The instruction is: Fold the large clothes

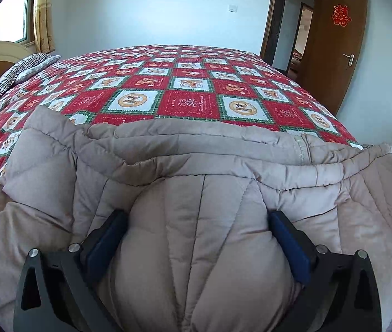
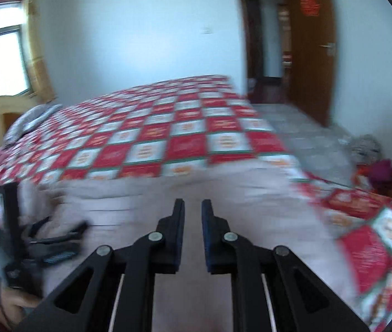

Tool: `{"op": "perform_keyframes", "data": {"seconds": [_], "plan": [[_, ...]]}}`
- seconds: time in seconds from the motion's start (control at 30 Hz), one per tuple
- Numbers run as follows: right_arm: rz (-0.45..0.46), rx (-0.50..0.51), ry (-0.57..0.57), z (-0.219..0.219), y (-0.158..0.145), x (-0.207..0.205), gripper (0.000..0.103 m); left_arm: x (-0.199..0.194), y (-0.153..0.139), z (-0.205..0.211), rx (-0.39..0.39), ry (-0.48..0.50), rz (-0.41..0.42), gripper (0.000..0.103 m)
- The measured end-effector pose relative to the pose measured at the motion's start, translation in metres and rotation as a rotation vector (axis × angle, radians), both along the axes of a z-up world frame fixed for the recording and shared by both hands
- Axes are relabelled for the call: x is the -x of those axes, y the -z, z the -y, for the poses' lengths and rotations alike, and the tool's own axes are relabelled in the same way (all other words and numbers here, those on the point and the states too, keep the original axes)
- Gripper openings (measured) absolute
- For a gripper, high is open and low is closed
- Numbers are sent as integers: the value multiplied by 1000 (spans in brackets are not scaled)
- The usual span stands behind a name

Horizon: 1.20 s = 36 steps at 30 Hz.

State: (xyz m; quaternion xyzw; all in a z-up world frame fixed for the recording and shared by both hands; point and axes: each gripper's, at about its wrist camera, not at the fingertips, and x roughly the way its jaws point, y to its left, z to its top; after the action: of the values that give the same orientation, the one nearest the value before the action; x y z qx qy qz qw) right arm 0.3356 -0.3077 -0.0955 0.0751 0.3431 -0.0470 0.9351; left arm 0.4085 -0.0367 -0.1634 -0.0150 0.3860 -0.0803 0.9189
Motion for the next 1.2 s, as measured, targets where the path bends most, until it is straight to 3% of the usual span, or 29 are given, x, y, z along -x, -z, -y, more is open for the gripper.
{"op": "perform_keyframes", "data": {"seconds": [0.07,0.13,0.23,0.43,0.53,0.57,0.63,0.7,0.8,0.9,1.0,1.07,1.1,1.13,1.2], "plan": [[-89,-69,43,27,31,-7,13,0,0,1,-3,2,1,102],[-95,-145,75,42,50,-8,1,1,0,2,-8,4,3,102],[-94,-193,124,47,59,-12,0,1,0,3,-13,4,2,102],[-146,-29,143,27,59,-18,0,2,-1,5,-21,2,2,102],[-137,-12,142,24,54,-12,0,2,-3,5,-33,5,-10,102],[-123,-1,141,23,49,-9,0,4,-5,4,-35,9,-18,102],[12,15,135,9,22,15,0,11,-13,0,-31,26,-29,102],[96,-9,75,-13,0,35,6,21,-20,-7,-17,24,-28,102],[119,-72,-46,-55,-9,50,9,47,-37,-22,20,-9,-16,102],[108,-87,-149,-100,4,54,9,71,-47,-31,28,-19,4,102],[37,-65,-188,-128,31,45,9,86,-46,-35,-34,-33,15,102],[-49,-129,-171,-125,60,34,8,89,-42,-34,-95,-31,26,102],[-46,-154,-166,-121,68,33,7,89,-38,-34,-115,-27,17,102],[-25,-174,-165,-116,74,34,1,89,-36,-36,-119,-28,9,102],[-28,-240,-167,-105,79,33,0,97,-36,-45,-83,-35,13,102]]}}
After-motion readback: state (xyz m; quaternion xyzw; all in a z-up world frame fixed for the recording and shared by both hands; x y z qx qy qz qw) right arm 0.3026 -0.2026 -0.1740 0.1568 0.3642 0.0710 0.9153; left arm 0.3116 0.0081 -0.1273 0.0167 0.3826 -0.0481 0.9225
